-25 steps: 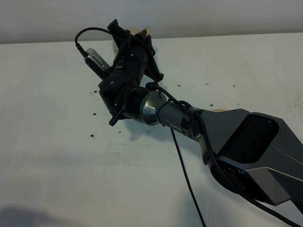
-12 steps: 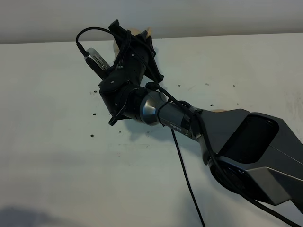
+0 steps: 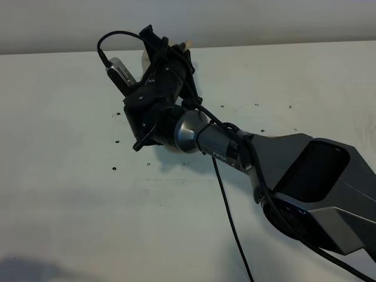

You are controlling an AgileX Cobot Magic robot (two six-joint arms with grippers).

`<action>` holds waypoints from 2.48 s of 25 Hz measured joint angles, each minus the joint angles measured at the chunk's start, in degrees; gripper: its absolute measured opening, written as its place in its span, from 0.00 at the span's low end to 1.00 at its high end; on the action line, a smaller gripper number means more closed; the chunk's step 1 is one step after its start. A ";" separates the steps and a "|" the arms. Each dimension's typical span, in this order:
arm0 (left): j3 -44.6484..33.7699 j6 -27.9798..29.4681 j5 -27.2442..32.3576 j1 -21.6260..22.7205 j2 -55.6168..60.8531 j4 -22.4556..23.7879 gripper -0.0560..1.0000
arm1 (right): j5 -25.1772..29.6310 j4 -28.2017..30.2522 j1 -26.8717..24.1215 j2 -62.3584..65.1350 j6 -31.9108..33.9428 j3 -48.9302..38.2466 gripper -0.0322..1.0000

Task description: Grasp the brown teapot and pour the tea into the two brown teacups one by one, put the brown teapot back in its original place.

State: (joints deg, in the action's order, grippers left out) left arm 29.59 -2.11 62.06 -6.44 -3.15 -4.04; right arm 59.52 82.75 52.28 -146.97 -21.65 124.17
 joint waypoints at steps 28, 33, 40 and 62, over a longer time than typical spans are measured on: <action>0.00 0.00 0.00 0.00 0.00 0.00 0.53 | -0.92 -48.56 -4.90 6.94 -37.86 3.15 0.13; 0.00 0.00 0.00 0.00 0.00 0.00 0.53 | 1.23 -55.41 -5.51 6.94 -42.50 6.78 0.13; 0.00 0.00 0.00 0.00 0.00 0.00 0.53 | 1.62 -57.48 -6.18 6.94 -43.09 8.03 0.13; 0.00 0.00 0.00 0.00 0.00 0.00 0.53 | 10.78 -60.92 -7.90 15.05 -24.56 7.27 0.13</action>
State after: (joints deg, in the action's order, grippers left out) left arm 29.59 -2.11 62.06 -6.44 -3.15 -4.04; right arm 70.30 21.82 44.38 -131.93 -46.20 131.44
